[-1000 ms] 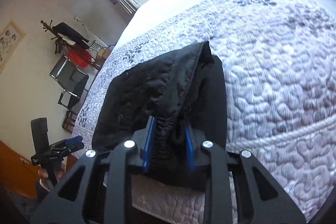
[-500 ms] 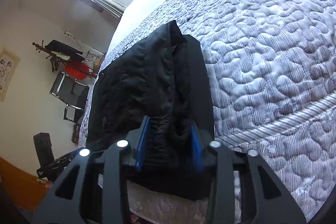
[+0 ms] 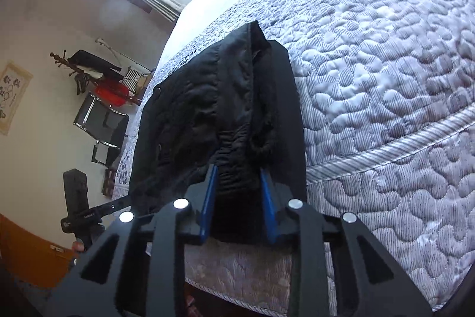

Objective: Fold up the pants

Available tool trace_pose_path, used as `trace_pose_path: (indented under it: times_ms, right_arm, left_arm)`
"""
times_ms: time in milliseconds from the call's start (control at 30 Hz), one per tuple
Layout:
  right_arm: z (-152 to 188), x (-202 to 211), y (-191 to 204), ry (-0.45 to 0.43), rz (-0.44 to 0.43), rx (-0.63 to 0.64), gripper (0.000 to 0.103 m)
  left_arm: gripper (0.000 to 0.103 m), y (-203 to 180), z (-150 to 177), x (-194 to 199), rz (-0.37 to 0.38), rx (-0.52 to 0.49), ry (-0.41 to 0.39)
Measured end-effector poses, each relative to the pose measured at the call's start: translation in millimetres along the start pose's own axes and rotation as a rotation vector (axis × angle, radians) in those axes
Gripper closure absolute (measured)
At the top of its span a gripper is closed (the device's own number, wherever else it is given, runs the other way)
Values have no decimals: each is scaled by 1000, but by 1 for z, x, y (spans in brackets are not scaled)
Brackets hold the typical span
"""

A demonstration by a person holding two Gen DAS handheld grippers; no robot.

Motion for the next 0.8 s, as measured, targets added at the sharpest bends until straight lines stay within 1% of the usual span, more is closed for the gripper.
trace_pose_path:
  times_ms: [33,133,200,300,400,567,700,800]
  right_arm:
    - [-1,4,2,-11,-3,3,83]
    - [-4,21,6,-55,-43,-7,88]
    - [-3,20,6,-53,-28,5,88]
    - [2,5,-1,-9,19,1,88]
    - [4,0,-7,-2,3,-30,87]
    - [9,-6,-11,3,19,-29,86]
    - [6,1,-8,-10,6,-29,84]
    - [5,10,-9,-29,1,-47,82]
  left_arm:
    - [6,-3,0,1,1,-9,-1]
    - [6,-12,0,2,-1,-41,-3]
    - [6,-18,1,2,-16,-70,-2]
    - [6,-23,1,0,-34,-99,2]
    - [6,-27,2,-1,-50,-122,3]
    - [6,-29,0,2,-56,-128,-5]
    - [6,-32,1,13,-60,-146,-24]
    - [6,-39,1,25,-75,-181,-48]
Point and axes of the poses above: each gripper's, at about its wrist camera, not at the fingertips, and x roughly against the way its jaws point, y to its left, z to its underside, the point moved 7 cm from there along -x, roughly the way its jaws point, and after that the axes turned 14 degrees about z, right-handed, at the moved point
